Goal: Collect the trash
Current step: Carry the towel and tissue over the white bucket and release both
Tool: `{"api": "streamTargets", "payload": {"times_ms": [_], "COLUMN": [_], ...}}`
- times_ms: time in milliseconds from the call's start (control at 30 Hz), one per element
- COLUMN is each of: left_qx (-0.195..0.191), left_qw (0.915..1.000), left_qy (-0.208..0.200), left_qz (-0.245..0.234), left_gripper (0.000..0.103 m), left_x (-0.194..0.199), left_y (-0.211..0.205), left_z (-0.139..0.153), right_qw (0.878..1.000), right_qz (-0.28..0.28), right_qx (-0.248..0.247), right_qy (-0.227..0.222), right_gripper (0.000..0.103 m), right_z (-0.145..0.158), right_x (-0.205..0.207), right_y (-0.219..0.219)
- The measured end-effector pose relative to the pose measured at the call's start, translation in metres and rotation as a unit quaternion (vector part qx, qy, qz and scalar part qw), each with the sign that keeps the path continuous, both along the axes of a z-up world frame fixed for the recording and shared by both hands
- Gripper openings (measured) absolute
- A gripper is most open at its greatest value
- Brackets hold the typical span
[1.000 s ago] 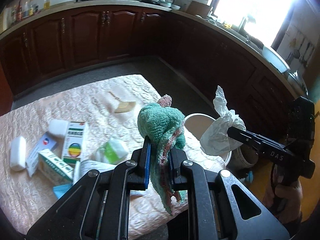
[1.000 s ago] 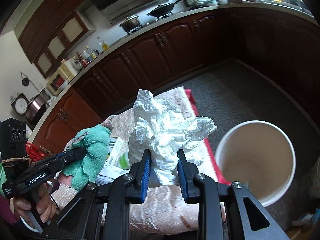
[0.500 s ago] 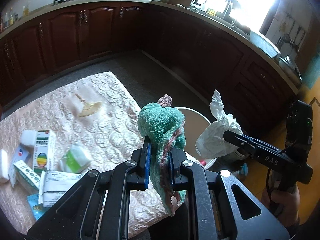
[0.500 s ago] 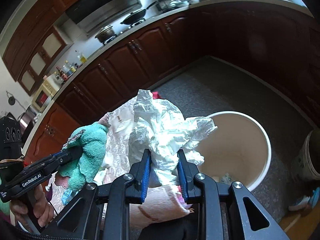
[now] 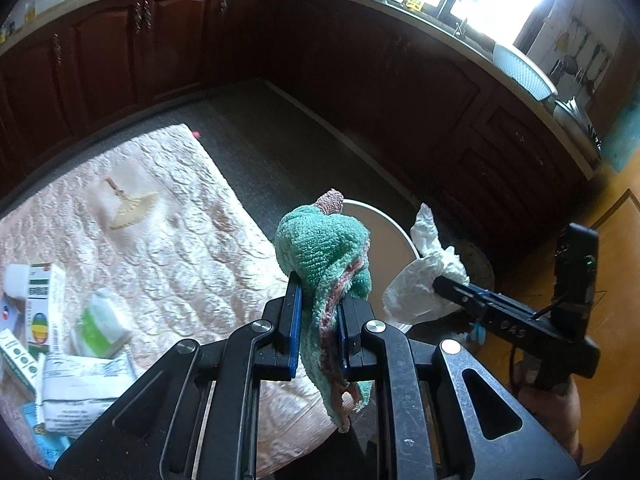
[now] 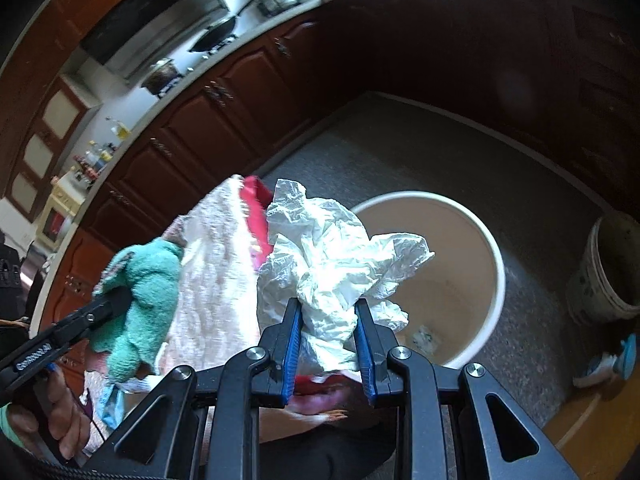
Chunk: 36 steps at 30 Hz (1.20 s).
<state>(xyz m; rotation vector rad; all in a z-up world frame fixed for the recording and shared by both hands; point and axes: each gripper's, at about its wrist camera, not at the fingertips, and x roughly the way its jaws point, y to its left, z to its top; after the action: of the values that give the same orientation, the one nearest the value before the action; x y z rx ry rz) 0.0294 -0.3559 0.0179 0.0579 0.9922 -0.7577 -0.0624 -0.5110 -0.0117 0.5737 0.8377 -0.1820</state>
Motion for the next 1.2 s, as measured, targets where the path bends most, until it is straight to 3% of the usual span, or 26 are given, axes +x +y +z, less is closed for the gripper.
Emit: {"api": "streamTargets", "payload": {"times_ms": [267, 300, 333, 400, 500, 900, 1000, 1067, 1200], "left_qx": [0.012, 0.014, 0.016, 0.019, 0.023, 0.037, 0.028, 0.017, 0.014], "left_qw": [0.9998, 0.9998, 0.9997, 0.9996, 0.9994, 0.9978, 0.9980, 0.9987, 0.9991], "left_qy": [0.010, 0.011, 0.013, 0.014, 0.015, 0.039, 0.040, 0.035, 0.035], "left_qz": [-0.012, -0.013, -0.014, -0.016, -0.019, -0.038, -0.039, -0.033, -0.020], "left_gripper": [0.012, 0.012, 0.012, 0.012, 0.012, 0.012, 0.024, 0.056, 0.058], "left_x": [0.005, 0.006, 0.007, 0.009, 0.010, 0.016, 0.022, 0.026, 0.030], "left_y": [-0.029, -0.031, -0.034, -0.038, -0.046, -0.082, -0.088, -0.089, -0.085], "left_z": [-0.015, -0.017, -0.019, -0.021, -0.024, -0.052, -0.056, -0.057, -0.056], "right_qw": [0.998, 0.997, 0.996, 0.994, 0.990, 0.993, 0.993, 0.993, 0.994], "right_qz": [-0.042, -0.044, -0.045, -0.049, -0.061, -0.076, -0.086, -0.094, -0.093], "right_qx": [-0.006, -0.011, -0.018, -0.041, -0.060, -0.021, -0.016, -0.009, -0.011], "right_qy": [0.056, 0.066, 0.076, 0.093, 0.108, 0.084, 0.076, 0.067, 0.060], "right_gripper": [0.024, 0.029, 0.048, 0.058, 0.058, 0.058, 0.059, 0.061, 0.065], "right_z": [-0.045, -0.052, -0.057, -0.067, -0.074, -0.073, -0.069, -0.063, -0.055], "right_x": [0.020, 0.027, 0.030, 0.040, 0.045, 0.020, 0.016, 0.012, 0.009], "right_y": [-0.030, -0.033, -0.035, -0.038, -0.044, -0.057, -0.061, -0.065, -0.066]}}
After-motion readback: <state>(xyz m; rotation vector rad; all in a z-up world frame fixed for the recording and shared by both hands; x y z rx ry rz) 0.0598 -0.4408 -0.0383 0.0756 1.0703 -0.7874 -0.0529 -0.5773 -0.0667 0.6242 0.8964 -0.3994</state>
